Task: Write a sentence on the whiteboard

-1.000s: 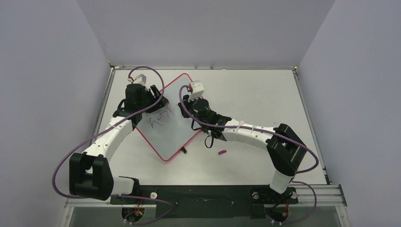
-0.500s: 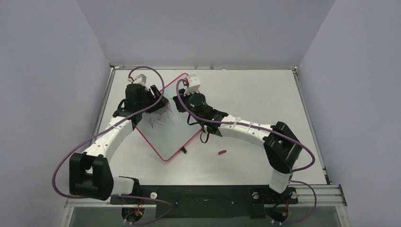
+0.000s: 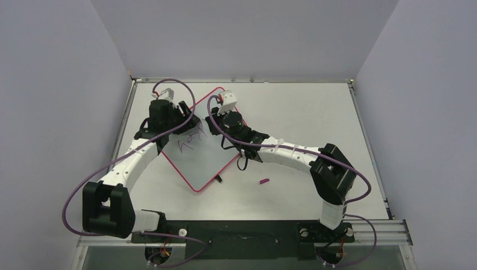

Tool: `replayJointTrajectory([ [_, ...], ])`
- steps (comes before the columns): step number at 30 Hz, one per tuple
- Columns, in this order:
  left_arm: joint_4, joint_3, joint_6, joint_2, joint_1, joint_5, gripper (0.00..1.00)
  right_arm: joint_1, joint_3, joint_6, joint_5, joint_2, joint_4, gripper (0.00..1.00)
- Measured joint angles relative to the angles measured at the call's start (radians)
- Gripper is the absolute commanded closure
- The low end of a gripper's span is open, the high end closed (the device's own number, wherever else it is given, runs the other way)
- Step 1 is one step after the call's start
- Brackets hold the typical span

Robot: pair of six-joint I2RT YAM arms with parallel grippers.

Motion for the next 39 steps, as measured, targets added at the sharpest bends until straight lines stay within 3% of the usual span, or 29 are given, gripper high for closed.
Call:
replayJointTrajectory([
  [16,-0.002,0.000,-0.001,0.000,0.002,0.002,0.53,0.026,-0.206,0.008,0.026,-0.092,0.025,1.00],
  [30,0.002,0.000,0.005,0.000,0.002,0.006,0.53,0.035,-0.108,-0.008,0.032,-0.131,-0.009,1.00],
  [39,0.002,0.000,0.005,0.000,0.002,0.007,0.53,0.029,-0.010,-0.011,0.029,-0.063,-0.009,1.00],
])
